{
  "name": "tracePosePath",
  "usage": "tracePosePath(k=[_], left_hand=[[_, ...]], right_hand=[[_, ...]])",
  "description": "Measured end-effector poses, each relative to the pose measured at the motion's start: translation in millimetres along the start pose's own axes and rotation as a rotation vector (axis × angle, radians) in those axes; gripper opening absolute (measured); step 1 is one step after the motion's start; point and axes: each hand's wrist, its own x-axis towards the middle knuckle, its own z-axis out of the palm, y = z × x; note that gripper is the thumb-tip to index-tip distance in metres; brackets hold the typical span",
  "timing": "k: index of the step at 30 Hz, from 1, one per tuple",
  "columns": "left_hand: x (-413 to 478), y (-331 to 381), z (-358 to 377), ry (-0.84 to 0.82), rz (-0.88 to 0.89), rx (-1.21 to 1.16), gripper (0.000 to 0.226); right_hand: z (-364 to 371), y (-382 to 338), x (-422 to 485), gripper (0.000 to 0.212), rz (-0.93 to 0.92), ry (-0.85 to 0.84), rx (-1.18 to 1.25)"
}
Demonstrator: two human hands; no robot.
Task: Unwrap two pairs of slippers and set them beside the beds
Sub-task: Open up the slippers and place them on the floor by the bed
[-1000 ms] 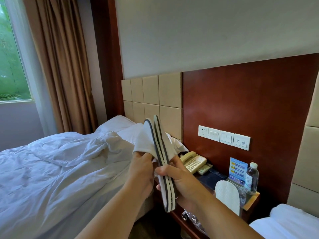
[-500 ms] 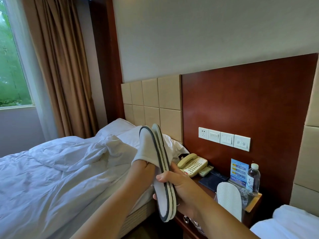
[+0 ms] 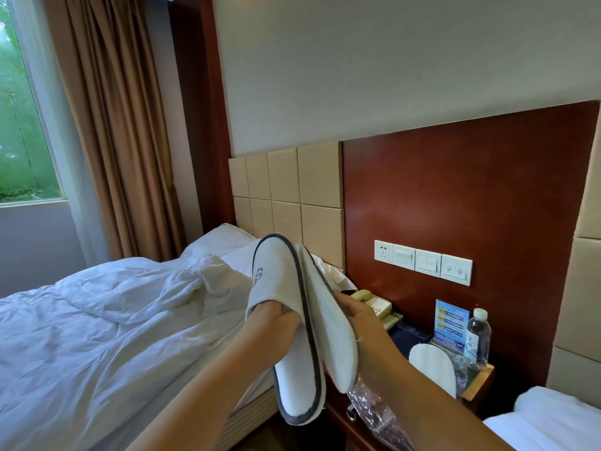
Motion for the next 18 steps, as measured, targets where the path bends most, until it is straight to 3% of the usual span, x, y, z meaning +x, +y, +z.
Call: tracePosePath(k=[3,6,10,14,18], left_hand=[[-4.0,16.9,-5.2,-0.009,-0.037,-0.293,0.039],[-7.2,23.8,-13.1,-0.135,0.15,-0.241,0.022],[-7.5,19.5,-15.8,-0.168,0.057,-0.118,0.038],[-2.4,14.0,-8.4,0.015,-0.113,0.218,0.039],[-2.4,10.1,-3.6,0.241,-0.072,0.33,0.056]], right_hand=[[1.9,8.7,6.9,0.024,-0.285,0.249,-0.536],[-4.8,12.8,10.4,0.027,-0.548,0.308,-0.884],[-6.4,15.0,8.5,0.038,-0.604,0.328,-0.903],[-4.0,15.9,5.5,0.058,-0.728,0.337,-0.945],[-1.8,11.8,4.4,0.048,-0.838,0.305,-0.996]])
